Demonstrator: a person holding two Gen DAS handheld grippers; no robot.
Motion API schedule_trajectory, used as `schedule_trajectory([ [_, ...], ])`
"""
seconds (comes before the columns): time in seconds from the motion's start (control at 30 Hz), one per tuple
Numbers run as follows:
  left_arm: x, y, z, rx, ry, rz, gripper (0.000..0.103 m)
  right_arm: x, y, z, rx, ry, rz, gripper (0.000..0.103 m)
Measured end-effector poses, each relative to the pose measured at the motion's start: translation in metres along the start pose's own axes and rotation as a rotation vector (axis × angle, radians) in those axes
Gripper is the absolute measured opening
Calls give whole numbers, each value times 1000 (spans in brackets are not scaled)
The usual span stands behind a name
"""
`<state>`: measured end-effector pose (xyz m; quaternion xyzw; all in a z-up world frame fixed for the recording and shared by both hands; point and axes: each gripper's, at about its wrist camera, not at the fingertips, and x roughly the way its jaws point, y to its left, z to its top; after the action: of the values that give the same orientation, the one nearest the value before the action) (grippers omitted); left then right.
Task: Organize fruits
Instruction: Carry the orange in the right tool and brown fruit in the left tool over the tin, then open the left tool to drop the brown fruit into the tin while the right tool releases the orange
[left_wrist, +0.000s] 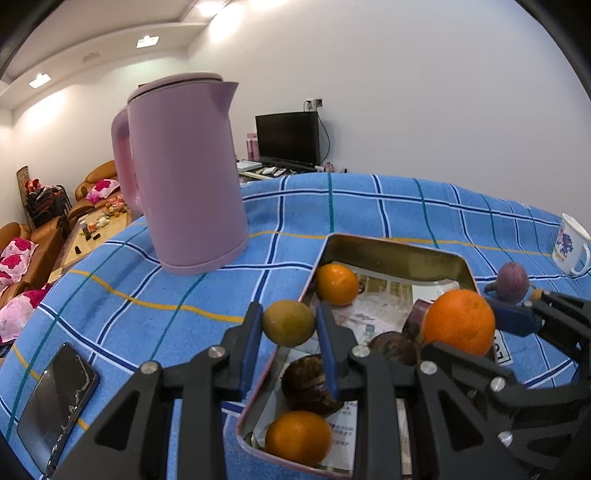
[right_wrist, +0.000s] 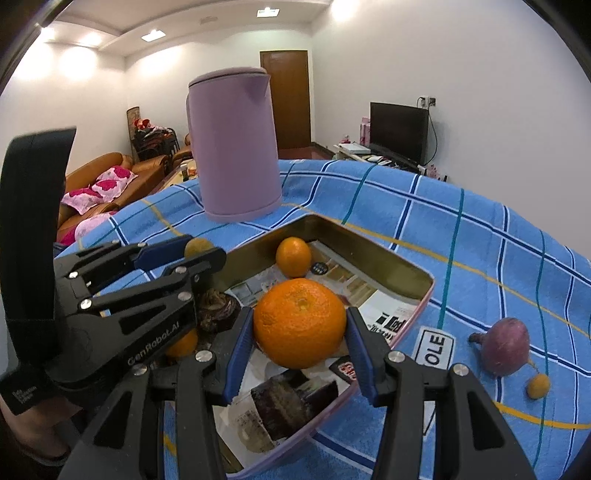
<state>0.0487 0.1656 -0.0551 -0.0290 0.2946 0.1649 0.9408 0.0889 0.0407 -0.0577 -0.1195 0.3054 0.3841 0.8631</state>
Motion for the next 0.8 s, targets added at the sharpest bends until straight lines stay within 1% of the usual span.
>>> schedule_trajectory([
  [0.2,4,-3,0,13,19,4,31,6,1,-2,-2,25,7,51],
  [0.8,3,-7,-1,27,18,4,32,6,-2,-6,-2,37,48,51],
])
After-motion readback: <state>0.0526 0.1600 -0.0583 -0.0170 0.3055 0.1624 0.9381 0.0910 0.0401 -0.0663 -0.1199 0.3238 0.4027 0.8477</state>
